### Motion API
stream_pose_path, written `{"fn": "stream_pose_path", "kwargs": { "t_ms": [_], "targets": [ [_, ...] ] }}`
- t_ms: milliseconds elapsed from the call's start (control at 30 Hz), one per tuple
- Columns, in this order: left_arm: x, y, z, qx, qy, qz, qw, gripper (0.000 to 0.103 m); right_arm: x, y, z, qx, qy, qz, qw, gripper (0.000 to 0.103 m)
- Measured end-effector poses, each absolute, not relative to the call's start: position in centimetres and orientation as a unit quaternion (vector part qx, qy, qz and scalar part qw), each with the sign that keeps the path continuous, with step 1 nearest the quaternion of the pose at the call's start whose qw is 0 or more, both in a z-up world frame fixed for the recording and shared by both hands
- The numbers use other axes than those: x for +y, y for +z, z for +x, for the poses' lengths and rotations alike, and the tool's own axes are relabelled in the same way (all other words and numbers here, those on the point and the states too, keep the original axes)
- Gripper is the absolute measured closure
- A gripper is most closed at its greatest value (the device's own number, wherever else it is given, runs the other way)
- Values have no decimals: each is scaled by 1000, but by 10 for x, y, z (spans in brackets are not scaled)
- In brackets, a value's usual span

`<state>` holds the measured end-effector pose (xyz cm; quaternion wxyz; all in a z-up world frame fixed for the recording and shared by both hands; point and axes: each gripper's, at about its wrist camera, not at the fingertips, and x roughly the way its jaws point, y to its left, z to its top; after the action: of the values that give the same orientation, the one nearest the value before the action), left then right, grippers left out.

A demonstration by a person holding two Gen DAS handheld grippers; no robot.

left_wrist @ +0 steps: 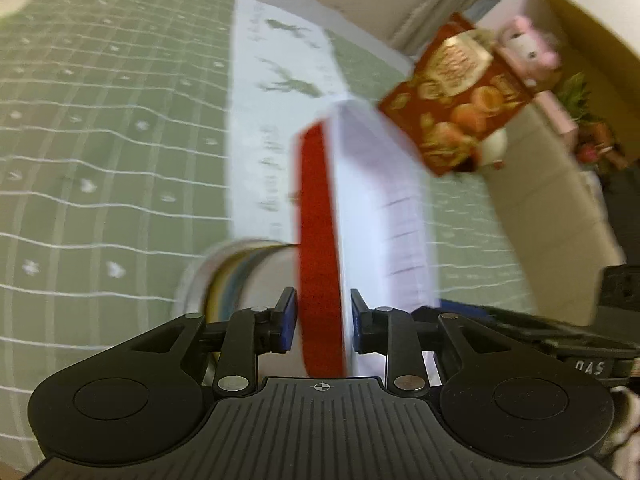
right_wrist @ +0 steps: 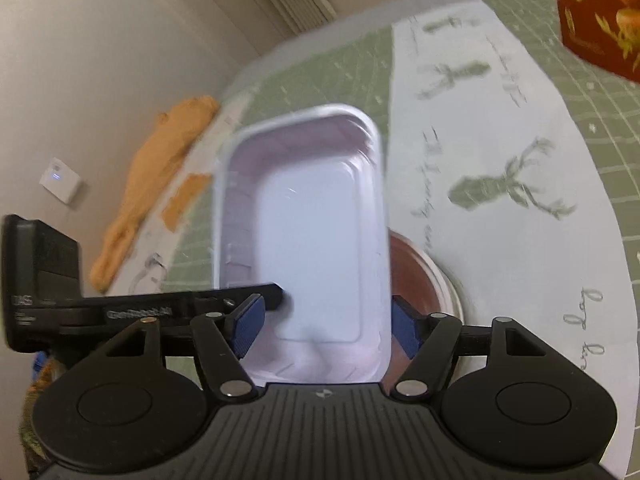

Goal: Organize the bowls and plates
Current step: 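Carry the tray with the left tool over the white plastic bowl, then lower the tray into the white plastic bowl with the left tool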

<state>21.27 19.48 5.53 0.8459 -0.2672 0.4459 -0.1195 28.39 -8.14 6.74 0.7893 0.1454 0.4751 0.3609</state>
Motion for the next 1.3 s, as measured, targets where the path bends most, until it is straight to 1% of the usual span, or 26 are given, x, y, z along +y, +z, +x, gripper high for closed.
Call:
{"fn": "stream_pose_path", "kwargs": {
  "t_ms": [67, 167, 300, 367, 533, 833, 900, 967, 1167, 1300],
  "targets": [
    [193, 61, 209, 446, -129, -274, 843, 71, -86, 78, 280, 472, 377, 160, 781, 31],
    [187, 58, 204, 452, -129, -264, 842, 72, -89, 82, 274, 471, 378, 155, 782, 31],
    [184, 44, 205, 468, -109, -250, 841, 73, -91, 68, 275, 486, 371, 156, 775, 31],
    [188, 37, 207, 473, -95, -250, 840, 75, -90, 58, 276, 497, 364, 162, 770, 31],
    [201, 25, 212, 475, -79, -271, 833, 75, -80, 48, 278, 505, 364, 159, 767, 32],
    [198, 39, 212, 456, -86, -256, 848, 76, -79, 61, 283, 483, 368, 166, 777, 31],
    [195, 38, 214, 457, -85, -247, 850, 76, -81, 63, 285, 480, 368, 168, 779, 31],
    [198, 32, 216, 462, -77, -250, 847, 78, -83, 61, 285, 483, 366, 172, 777, 31],
    [211, 17, 213, 467, -76, -279, 836, 75, -72, 47, 286, 504, 361, 157, 769, 32],
    [218, 20, 213, 463, -62, -274, 840, 79, -65, 48, 289, 499, 361, 157, 772, 32]
  ]
}}
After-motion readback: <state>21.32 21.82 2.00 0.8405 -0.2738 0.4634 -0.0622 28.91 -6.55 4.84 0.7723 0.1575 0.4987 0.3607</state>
